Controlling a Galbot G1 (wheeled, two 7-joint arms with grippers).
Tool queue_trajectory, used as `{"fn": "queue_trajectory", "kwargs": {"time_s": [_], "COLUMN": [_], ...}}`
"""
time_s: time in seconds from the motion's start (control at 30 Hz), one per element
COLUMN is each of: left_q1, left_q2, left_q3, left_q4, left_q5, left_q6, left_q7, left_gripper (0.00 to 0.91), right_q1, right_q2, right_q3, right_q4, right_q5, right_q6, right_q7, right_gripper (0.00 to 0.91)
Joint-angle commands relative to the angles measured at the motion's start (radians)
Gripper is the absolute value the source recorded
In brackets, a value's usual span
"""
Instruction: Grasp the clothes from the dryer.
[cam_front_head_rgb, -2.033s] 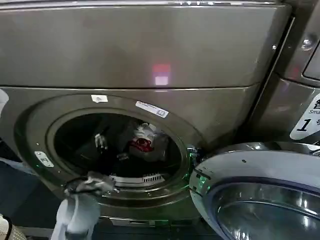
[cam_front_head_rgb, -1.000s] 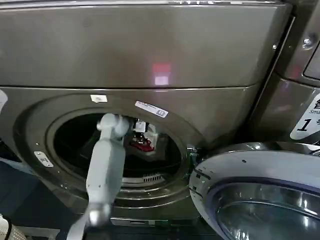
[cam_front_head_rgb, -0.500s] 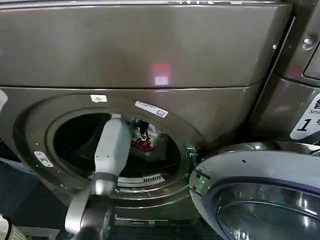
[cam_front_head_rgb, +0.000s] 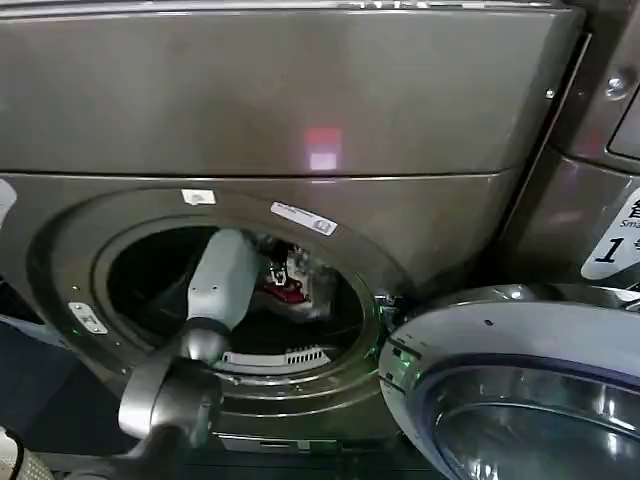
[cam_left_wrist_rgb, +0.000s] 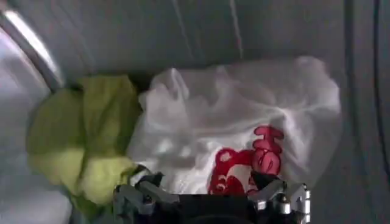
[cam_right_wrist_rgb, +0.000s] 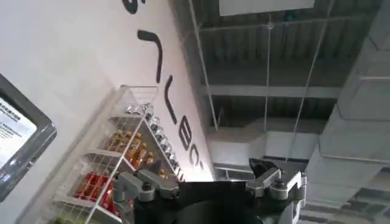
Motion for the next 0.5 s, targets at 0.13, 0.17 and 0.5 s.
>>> {"fn": "queue_trajectory", "kwargs": {"time_s": [0.13, 0.17, 0.5], "left_q1": [-0.031, -0.036, -0.051], "left_q2": [-0.005, -0.007, -0.006], "left_q3": [0.097, 0.098, 0.17], "left_q4": [0.118, 0.128, 0.176], "left_q5": [-0.173, -0.177, -0.293], "left_q6": [0.03, 0.036, 0.145], "left_q7": [0.007, 0.003, 0.017], "left_gripper": [0.907, 0.907, 0.907], "right_q1": [-0.004, -0.004, -0.004], "right_q2": [-0.002, -0.003, -0.001], "right_q3": [0.002, 0.001, -0.005], "right_q4": [0.004, 0.005, 0.012], "right_q5": [0.004, 0.006, 0.012], "right_q6": [0.001, 0.001, 0.002], "right_q7": [-0.002, -0.002, -0.004], "right_gripper": [0.907, 0.907, 0.907]}}
